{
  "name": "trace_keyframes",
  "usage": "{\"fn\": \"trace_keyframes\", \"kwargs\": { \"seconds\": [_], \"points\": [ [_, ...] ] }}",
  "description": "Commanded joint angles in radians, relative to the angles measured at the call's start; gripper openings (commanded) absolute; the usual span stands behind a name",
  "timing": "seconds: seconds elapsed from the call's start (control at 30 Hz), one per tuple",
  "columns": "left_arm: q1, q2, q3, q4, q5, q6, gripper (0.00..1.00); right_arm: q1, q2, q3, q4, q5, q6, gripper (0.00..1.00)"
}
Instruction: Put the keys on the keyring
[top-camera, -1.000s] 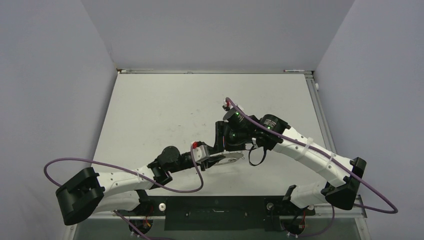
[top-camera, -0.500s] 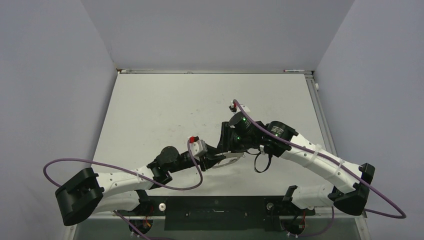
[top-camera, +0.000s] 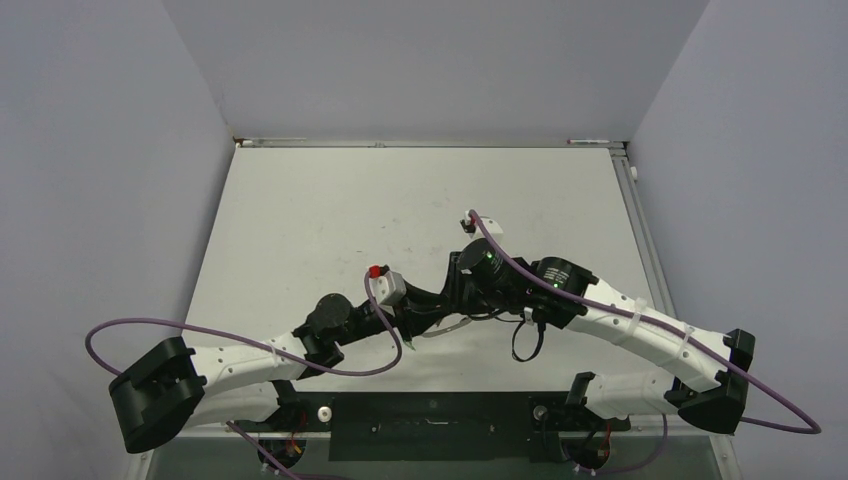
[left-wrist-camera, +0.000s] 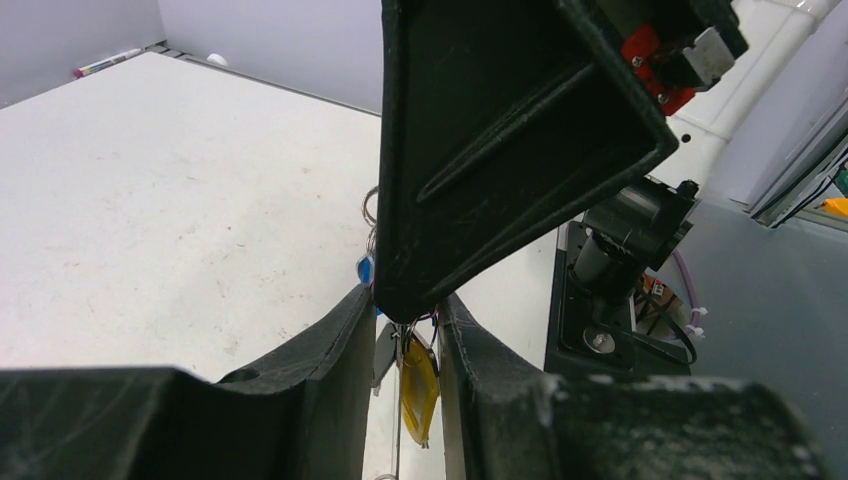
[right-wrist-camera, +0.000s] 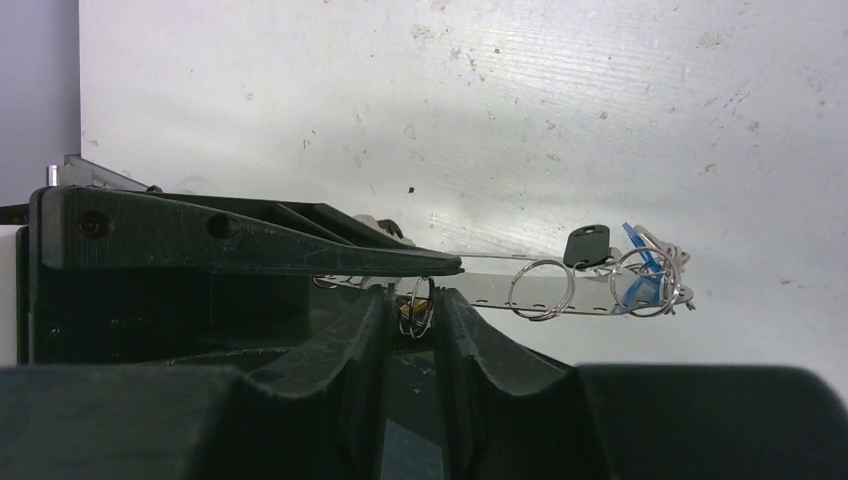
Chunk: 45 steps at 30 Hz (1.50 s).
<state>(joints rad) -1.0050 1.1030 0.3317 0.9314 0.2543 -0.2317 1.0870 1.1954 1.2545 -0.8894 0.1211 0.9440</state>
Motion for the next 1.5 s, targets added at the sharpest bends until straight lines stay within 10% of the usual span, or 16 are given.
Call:
{"fn": "trace_keyframes", "kwargs": {
  "seconds": [0.0,0.27,0.43,0.67,0.93,1.47],
  "points": [
    [0.005,-0.028,0.017,0.098,-0.019,-0.026,0.0,0.01,-0.013,0.012,0.032,0.038,0.01,0.21],
    [0.003,-0.028,0.013,0.101,-0.003,-0.005,0.0,0.017,-0.005,0.031,0.023,0.065,0.008,0.05],
    [0.003,-0.092,-0.023,0.073,-0.002,0.056,0.6,0.022,-0.011,0.065,-0.015,0.105,0.007,0.05],
    [-0.005,-0.306,-0.01,-0.192,-0.081,0.122,0.73,0.027,-0.037,0.069,-0.018,0.19,0.014,0.05],
    [-0.011,-0.475,-0.03,-0.36,-0.043,0.079,0.5,0.028,-0.075,0.044,0.033,0.263,0.049,0.05],
    [-0.029,-0.156,-0.035,-0.075,-0.054,0.056,0.58,0.031,-0.076,0.056,0.064,0.212,0.039,0.05]
  ]
}}
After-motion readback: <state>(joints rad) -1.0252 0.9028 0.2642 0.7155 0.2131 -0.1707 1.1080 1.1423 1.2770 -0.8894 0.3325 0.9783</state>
